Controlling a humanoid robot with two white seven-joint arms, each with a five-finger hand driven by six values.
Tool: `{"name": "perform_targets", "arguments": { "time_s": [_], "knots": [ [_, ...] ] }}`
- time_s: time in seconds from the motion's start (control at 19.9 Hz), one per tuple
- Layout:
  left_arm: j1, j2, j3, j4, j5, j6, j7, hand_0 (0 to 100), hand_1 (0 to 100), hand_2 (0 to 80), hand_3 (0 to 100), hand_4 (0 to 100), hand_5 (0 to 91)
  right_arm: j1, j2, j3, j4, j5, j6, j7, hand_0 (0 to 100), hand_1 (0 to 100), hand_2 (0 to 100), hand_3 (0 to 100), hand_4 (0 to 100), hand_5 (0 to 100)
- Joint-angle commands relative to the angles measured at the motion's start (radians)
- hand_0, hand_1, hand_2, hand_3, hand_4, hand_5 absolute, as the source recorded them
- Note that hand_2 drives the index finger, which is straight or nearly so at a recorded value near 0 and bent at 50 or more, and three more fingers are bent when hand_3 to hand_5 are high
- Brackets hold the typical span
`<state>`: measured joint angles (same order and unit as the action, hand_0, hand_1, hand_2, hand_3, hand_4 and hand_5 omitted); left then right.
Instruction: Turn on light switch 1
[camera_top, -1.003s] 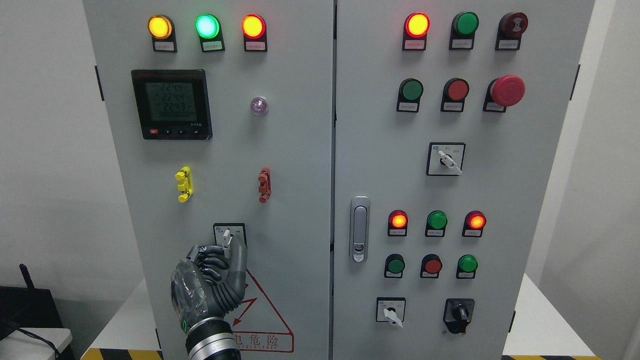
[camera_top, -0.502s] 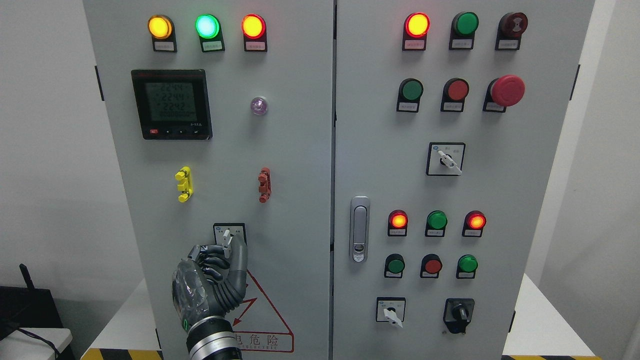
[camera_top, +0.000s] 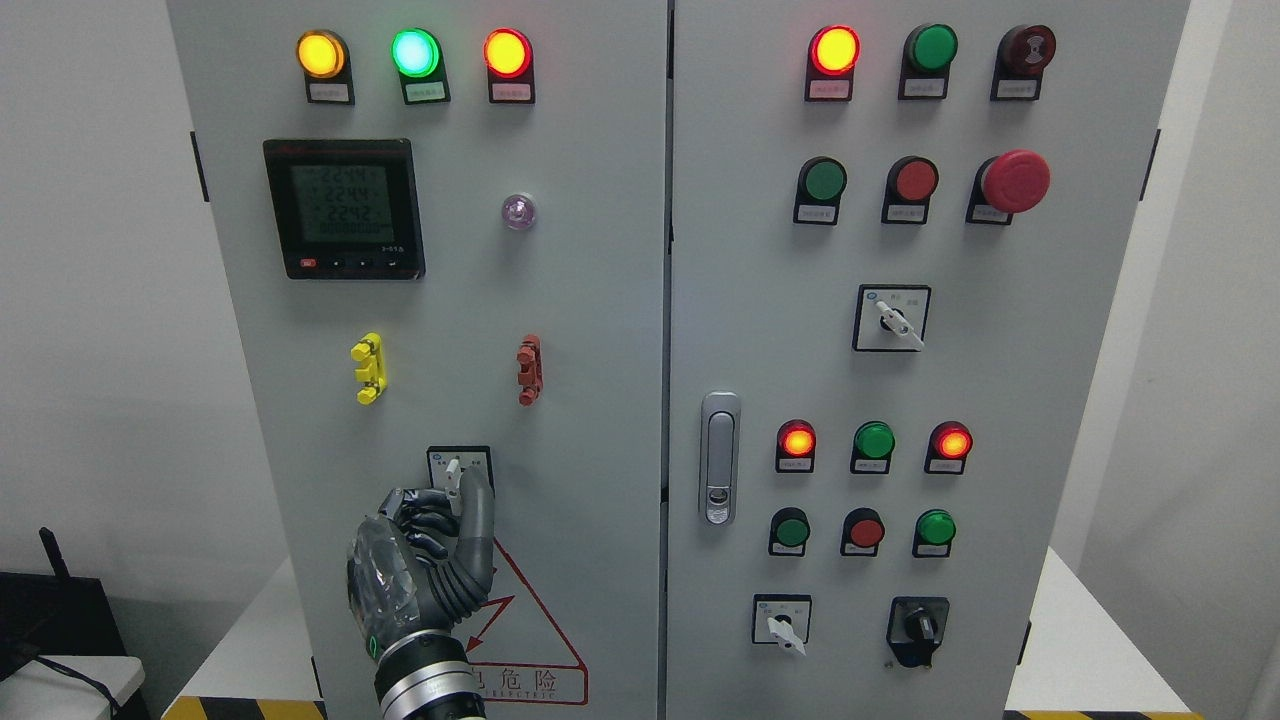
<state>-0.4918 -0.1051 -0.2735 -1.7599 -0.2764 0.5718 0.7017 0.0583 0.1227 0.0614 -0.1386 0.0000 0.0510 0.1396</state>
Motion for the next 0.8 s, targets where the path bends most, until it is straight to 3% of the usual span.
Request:
{"name": "perform_targets", "arguments": {
  "time_s": [0.0, 0.75],
  "knots": [
    [-0.005, -0.001, -0.001, 0.004, 0.000, 0.000, -0.001, 32, 33, 57.9, 79, 86, 76.1, 0.000, 0.000, 0.000, -0.001, -0.018, 0.000, -0.003, 12, 39, 0, 0, 0, 0],
    [-0.005, -0.001, -0.001, 0.005, -0.001, 0.000, -0.001, 42, 31, 58.5, 79, 85, 76.5, 0.000, 0.000, 0.000, 0.001, -0.018, 0.000, -0.003, 12, 39, 0, 0, 0, 0]
  ]
}}
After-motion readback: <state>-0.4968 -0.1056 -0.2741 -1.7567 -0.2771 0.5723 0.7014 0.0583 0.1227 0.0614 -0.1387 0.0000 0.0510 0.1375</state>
